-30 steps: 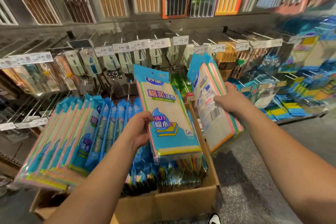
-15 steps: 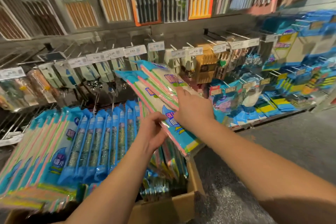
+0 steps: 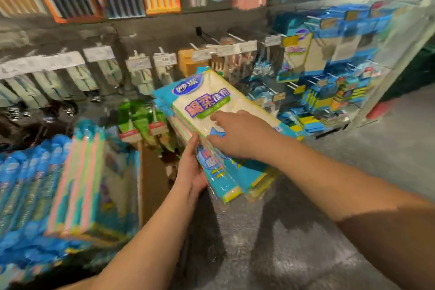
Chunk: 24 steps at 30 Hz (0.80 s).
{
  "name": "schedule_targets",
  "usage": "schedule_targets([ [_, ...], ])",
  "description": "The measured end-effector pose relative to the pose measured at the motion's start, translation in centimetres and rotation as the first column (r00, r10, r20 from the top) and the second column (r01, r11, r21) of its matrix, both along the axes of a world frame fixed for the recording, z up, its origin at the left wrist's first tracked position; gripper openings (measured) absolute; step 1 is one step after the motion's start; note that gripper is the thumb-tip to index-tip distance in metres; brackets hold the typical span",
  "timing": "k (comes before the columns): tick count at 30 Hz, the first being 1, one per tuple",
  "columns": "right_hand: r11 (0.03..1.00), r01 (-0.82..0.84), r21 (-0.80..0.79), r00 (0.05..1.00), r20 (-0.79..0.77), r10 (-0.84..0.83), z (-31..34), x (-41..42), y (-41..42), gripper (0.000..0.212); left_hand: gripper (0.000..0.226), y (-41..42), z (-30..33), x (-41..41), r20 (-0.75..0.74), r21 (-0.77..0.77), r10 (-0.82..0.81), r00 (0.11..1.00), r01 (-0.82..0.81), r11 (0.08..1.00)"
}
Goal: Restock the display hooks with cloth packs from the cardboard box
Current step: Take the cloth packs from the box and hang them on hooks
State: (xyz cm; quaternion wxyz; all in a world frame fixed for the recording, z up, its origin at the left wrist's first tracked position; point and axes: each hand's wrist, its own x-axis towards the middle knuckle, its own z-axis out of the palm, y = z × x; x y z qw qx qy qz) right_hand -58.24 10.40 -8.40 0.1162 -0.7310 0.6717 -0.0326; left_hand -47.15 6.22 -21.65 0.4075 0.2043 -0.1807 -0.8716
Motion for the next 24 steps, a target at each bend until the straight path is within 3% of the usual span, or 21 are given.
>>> schedule_targets([
  [3,1.000,0.008,0.018,0.996,0.089,-0.010,2.9,-6.7,0.7,0.049,0.071,0.1,-0.5,-6.0,-0.047,0.010,-0.053,0.997,0.053,0.999],
  [7,0.936,0.311,-0.167,0.894,0.385,-0.229,6.5,-18.4,-1.7,0.034,0.082,-0.9,-0.3,-13.0,-0.086,-0.027,-0.149,0.985,0.147,0.989],
  [9,0.919,0.387,0.068,0.819,0.433,-0.377,5.6,-24.5,-2.9,0.064,0.081,-1.3,0.0,-16.2,-0.080,-0.034,-0.198,0.977,0.196,0.980],
  [10,0.895,0.370,0.247,0.748,0.492,-0.445,4.4,-27.2,-3.2,0.076,0.080,-1.5,0.2,-17.8,-0.072,-0.038,-0.226,0.971,0.224,0.974],
  [12,0.812,0.280,0.512,0.505,0.640,-0.579,1.6,-31.5,-3.5,0.072,0.082,-2.3,0.0,-21.1,-0.044,-0.047,-0.277,0.960,0.275,0.960],
  [15,0.771,0.221,0.598,0.186,0.750,-0.635,-2.0,-36.3,-3.8,0.046,0.083,-3.9,-0.8,-26.3,-0.010,-0.050,-0.364,0.931,0.364,0.930],
  [19,0.758,0.349,0.551,0.001,0.809,-0.588,-5.8,-43.7,-5.3,0.033,0.070,-7.2,-2.0,-33.9,0.058,-0.022,-0.451,0.890,0.453,0.891],
  [22,0.738,0.408,0.537,-0.094,0.829,-0.551,-7.6,-50.0,-7.0,0.038,0.069,-11.1,-3.1,-40.5,0.242,-0.017,-0.391,0.888,0.407,0.913],
  [24,0.727,0.424,0.540,-0.169,0.836,-0.522,-8.0,-53.9,-8.0,0.030,0.062,-13.7,-3.5,-45.0,0.373,-0.081,-0.280,0.885,0.332,0.940],
])
